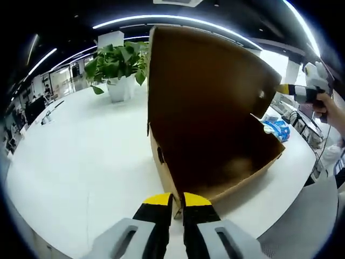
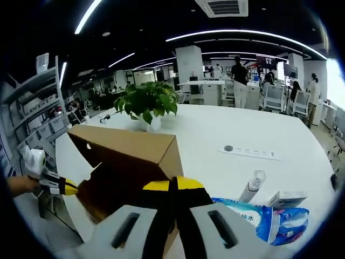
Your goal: Operate the shoe box by opening the lid, removing the specified soft item, and placing it in the target area until the item is outside and the box remains undamaged.
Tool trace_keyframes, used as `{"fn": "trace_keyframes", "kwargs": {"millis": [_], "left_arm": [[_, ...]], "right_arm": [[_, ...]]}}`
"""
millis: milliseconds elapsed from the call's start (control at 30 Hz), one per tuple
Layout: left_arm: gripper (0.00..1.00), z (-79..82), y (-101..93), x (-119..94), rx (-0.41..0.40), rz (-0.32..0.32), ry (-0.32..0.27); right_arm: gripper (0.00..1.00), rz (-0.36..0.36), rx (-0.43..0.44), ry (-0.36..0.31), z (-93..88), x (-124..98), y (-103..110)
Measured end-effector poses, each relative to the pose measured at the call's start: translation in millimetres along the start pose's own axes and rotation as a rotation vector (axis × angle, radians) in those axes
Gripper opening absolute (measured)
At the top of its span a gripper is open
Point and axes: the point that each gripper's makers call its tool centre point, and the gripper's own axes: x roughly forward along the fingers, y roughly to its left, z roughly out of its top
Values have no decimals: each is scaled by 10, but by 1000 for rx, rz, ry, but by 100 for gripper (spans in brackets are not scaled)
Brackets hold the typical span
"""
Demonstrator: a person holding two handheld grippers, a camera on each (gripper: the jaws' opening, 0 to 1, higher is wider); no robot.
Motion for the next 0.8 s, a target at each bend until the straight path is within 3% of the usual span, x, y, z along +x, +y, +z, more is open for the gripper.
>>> {"fn": "trace_keyframes", "kwargs": {"millis": [800], "left_arm": [[7,-17,-3,-12,-6,-16,-6]], "right_arm": [[1,-26,20,-8,-372,-182,93]]}}
